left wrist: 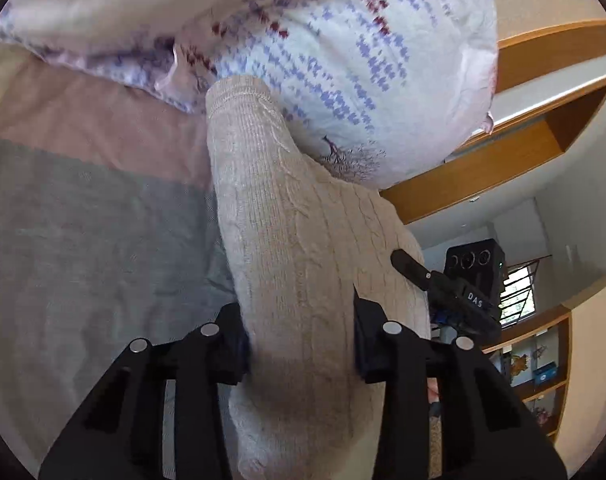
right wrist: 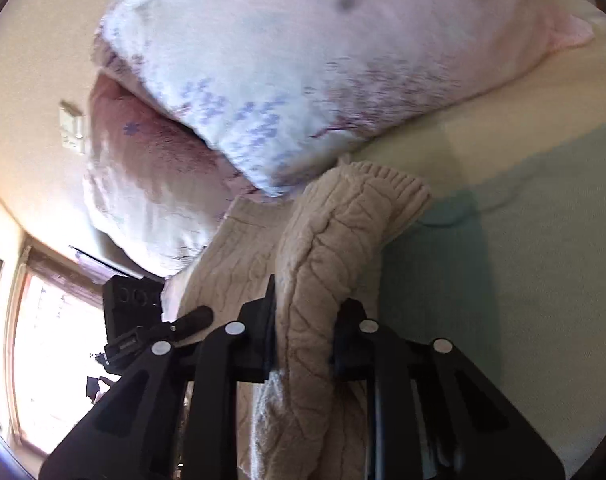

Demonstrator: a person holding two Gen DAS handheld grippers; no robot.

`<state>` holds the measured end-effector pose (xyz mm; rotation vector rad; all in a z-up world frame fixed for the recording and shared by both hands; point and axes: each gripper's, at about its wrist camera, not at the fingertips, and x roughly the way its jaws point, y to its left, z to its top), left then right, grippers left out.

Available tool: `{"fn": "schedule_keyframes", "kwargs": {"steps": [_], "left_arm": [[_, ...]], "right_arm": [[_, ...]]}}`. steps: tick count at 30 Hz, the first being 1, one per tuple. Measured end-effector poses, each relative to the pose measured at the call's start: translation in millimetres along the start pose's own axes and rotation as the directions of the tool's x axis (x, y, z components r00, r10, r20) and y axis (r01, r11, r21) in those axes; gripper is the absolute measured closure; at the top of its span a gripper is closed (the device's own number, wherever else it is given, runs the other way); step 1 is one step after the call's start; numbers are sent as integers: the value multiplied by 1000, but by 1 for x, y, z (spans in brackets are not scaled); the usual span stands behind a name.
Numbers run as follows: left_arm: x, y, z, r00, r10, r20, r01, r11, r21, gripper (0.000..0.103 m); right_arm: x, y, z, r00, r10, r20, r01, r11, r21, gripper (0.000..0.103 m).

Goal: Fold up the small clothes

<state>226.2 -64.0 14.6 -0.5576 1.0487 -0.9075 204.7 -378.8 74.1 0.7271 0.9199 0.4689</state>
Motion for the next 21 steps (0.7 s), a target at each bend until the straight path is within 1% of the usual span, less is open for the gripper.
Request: {"fn": "schedule_keyframes", "kwargs": {"steps": [1, 2, 3, 4, 5, 6, 7, 8, 9, 10, 11, 12, 13, 14, 16, 17, 18, 19, 20, 21], "left_arm": [[-18, 1, -1, 1000, 11, 25, -11, 1000, 17, 64], [-32, 6, 0, 999, 26, 42, -26, 1000, 12, 63], [-43, 12, 1, 996, 70, 56, -70, 998, 2, 58], [-51, 20, 5, 987, 144, 67, -145, 989, 1, 51], [-54, 26, 8, 968, 241, 74, -243, 970, 12, 50], [-57, 32, 8, 931, 354, 87, -357, 934, 19, 50], [-69, 41, 7, 896, 430, 110, -435, 900, 22, 50], [-81, 41, 1, 872, 467, 148, -477, 878, 41, 49], [-90, 38, -6, 856, 485, 181, -502, 862, 64, 39], [-97, 32, -13, 828, 519, 213, -545, 834, 84, 27], [-102, 25, -22, 802, 546, 242, -581, 808, 102, 25], [-106, 17, -32, 786, 558, 265, -602, 788, 127, 25], [-109, 12, -40, 775, 568, 277, -618, 773, 141, 23], [-108, 7, -48, 768, 577, 278, -627, 765, 147, 21], [-111, 6, -63, 775, 578, 255, -623, 766, 158, 15], [-113, 6, -71, 766, 596, 242, -637, 754, 159, 11], [-112, 4, -78, 744, 623, 243, -664, 731, 158, 2], [-109, 2, -87, 720, 644, 259, -690, 706, 162, 1], [-105, -1, -95, 704, 655, 276, -707, 685, 177, 1], [-100, -3, -100, 686, 670, 284, -724, 664, 187, 1]], "right_arm": [[9, 15, 1, 1000, 11, -7, -11, 999, -43, 83], [21, 28, 2, 1000, 4, -9, -4, 996, -86, 83], [34, 38, 4, 999, -45, -2, 44, 991, -126, 81], [49, 44, 5, 992, -129, 8, 129, 980, -154, 78], [66, 46, 7, 974, -227, 10, 225, 958, -177, 71], [78, 46, 8, 951, -310, 1, 305, 935, -182, 65], [84, 42, 7, 941, -338, -17, 332, 930, -157, 65], [85, 38, 5, 952, -305, -34, 299, 947, -120, 63], [84, 36, 3, 965, -260, -33, 256, 962, -96, 54], [83, 36, 1, 970, -244, -22, 241, 965, -102, 52], [84, 36, 0, 959, -283, -3, 281, 951, -126, 81], [91, 36, 1, 936, -352, 20, 352, 928, -123, 92], [93, 29, 6, 931, -363, 39, 365, 927, -80, 92], [95, 22, 11, 929, -367, 43, 368, 929, -29, 92], [89, 13, 14, 939, -340, 54, 339, 940, 40, 92], [81, 16, 11, 935, -347, 72, 345, 938, 42, 88], [71, 25, 4, 913, -397, 98, 396, 918, 27, 75], [58, 35, -4, 880, -458, 125, 460, 888, 15, 65], [49, 45, -12, 850, -504, 155, 509, 861, 7, 29], [35, 55, -26, 842, -504, 192, 513, 858, -2, 4]]}}
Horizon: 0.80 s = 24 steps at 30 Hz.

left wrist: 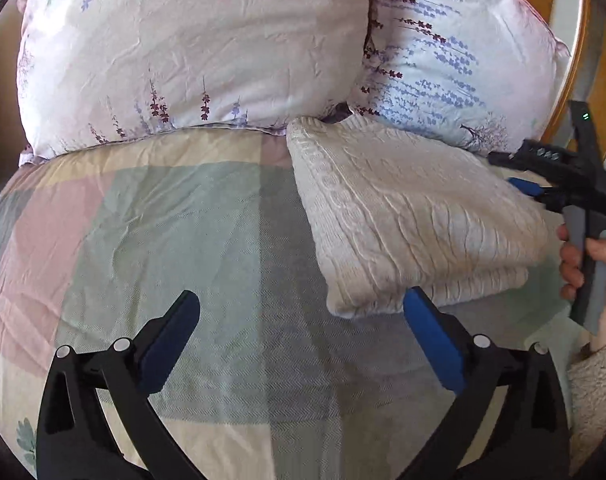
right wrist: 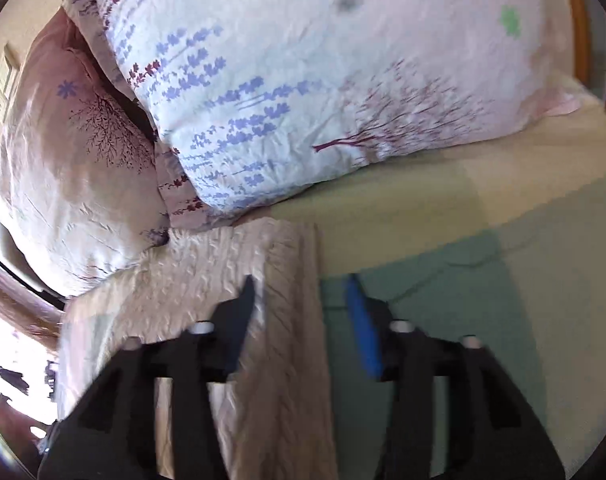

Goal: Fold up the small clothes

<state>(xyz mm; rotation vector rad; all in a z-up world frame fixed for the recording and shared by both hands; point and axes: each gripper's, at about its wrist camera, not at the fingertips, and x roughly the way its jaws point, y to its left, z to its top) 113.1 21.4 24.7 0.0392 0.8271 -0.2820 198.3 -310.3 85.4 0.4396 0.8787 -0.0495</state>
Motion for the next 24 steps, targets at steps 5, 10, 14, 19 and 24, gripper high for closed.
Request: {"fn": "schedule_keyframes", "kwargs": {"steps": [5, 10, 14, 19, 24], "left_arm": [[18, -25, -7, 995, 96, -37, -94, 994, 59, 1], [39, -31, -18, 976, 197, -90, -187, 976, 108, 1], [39, -18, -21, 984, 144, -105, -141, 989, 41, 1], [38, -15, -21, 985, 136, -108, -133, 991, 33, 1], [39, -14, -21, 985, 128, -111, -126, 992, 26, 1]], "right_arm": [[-54, 6, -62, 1000, 4, -15, -5, 999, -52, 2], [-35, 41, -116, 990, -123, -75, 102, 964, -244, 2], [-15, 60, -131, 959, -260, -112, 211, 920, -331, 2], [-12, 59, -135, 959, -262, -109, 217, 925, -311, 2], [-13, 58, -134, 959, -261, -108, 217, 925, -313, 2]]}}
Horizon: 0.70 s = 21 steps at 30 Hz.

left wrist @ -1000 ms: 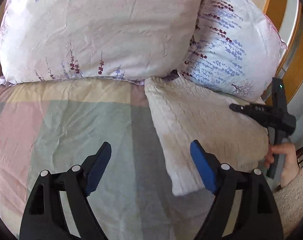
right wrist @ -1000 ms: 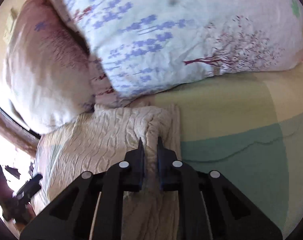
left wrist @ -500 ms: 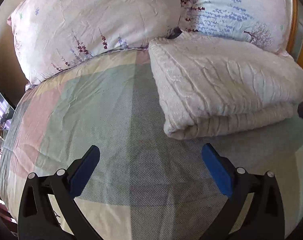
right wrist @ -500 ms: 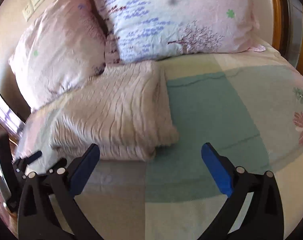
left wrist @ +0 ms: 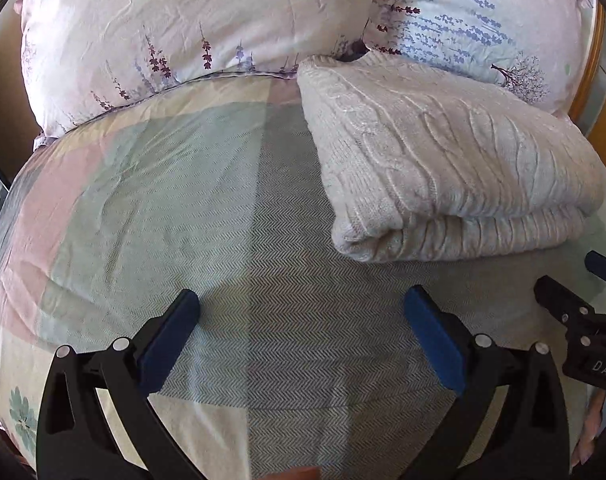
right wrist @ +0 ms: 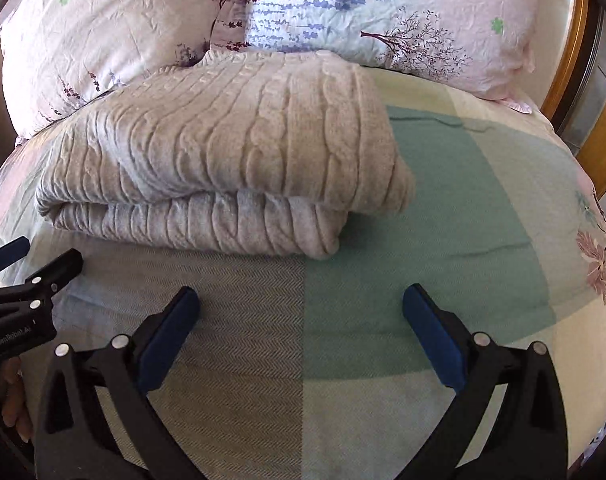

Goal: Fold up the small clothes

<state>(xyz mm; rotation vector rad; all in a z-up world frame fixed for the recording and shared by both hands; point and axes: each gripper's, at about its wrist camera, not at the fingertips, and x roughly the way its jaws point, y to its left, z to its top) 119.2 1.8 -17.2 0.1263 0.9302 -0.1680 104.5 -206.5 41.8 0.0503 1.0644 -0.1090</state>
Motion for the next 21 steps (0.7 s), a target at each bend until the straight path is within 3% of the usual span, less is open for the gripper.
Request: {"fn": "schedule_keyframes", "kwargs": {"steps": [21], "left_arm": [[-1, -1, -1, 1000, 1, 0, -1, 1000, -1, 1]], "right_arm": [[-2, 0, -1, 1000, -1, 0, 1, 1000, 1, 2]]}}
